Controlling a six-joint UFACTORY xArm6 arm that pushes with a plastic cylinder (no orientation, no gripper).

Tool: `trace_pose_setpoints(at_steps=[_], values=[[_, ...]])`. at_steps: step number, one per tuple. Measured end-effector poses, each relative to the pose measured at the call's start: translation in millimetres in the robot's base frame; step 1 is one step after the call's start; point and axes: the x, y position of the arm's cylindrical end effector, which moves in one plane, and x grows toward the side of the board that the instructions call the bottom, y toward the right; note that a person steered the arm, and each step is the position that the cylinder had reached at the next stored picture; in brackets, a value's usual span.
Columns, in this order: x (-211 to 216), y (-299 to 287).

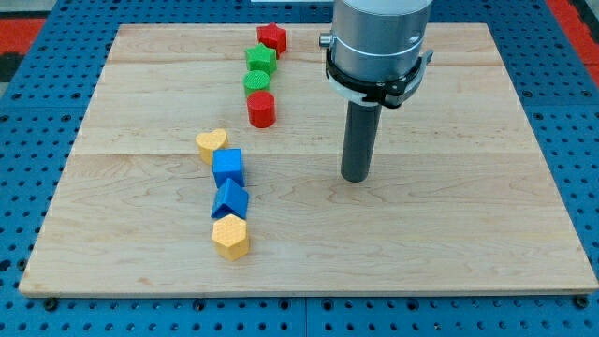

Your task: Move the yellow blocks horizontally

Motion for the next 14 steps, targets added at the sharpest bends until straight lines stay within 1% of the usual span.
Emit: trace_pose_setpoints(at_steps=[1, 2, 3, 4, 5, 6, 7, 8, 9, 11, 13, 14], values=[[0.0, 0.0], [9.2, -1.6], [101.9, 0.1], [139.4, -38.5], [119.7, -176.0], [72.8, -257.1], [-2.1, -255.6], [-31.8, -221.5], [-31.8, -189.2], [-39.7, -187.9], [79.5, -190.3], [121.2, -188.9]])
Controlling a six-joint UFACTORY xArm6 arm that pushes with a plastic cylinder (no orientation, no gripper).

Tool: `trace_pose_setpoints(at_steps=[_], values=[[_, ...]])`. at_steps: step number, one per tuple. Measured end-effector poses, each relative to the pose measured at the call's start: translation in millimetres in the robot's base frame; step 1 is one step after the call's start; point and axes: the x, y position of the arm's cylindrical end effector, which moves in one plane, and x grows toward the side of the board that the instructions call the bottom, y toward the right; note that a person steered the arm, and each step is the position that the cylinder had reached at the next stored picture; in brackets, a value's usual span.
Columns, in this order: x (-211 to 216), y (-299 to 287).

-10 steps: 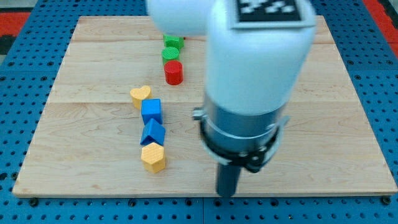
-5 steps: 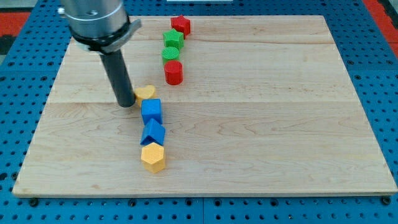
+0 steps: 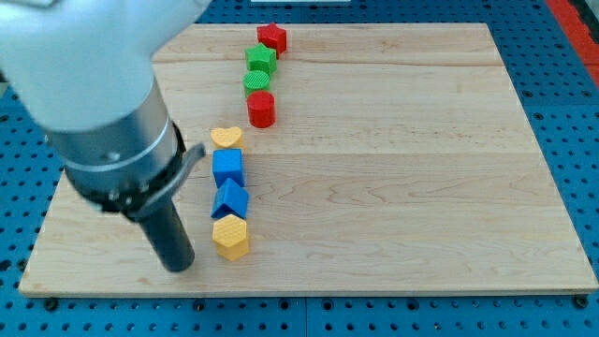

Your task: Move the yellow blocks horizontally

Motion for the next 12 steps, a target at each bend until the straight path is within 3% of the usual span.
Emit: trace_pose_setpoints(at_steps=[1, 3, 4, 5, 6, 7, 8, 9, 10, 12], values=[[8.5, 42.6], [-38.5, 129.9], [-7.7, 106.5], [-10.2, 37.8], [-42.6, 35.4], [-76.7, 102.7], [-80.5, 159.4], [-50.8, 159.9], [-51.0, 208.3], [-171.7, 174.0]])
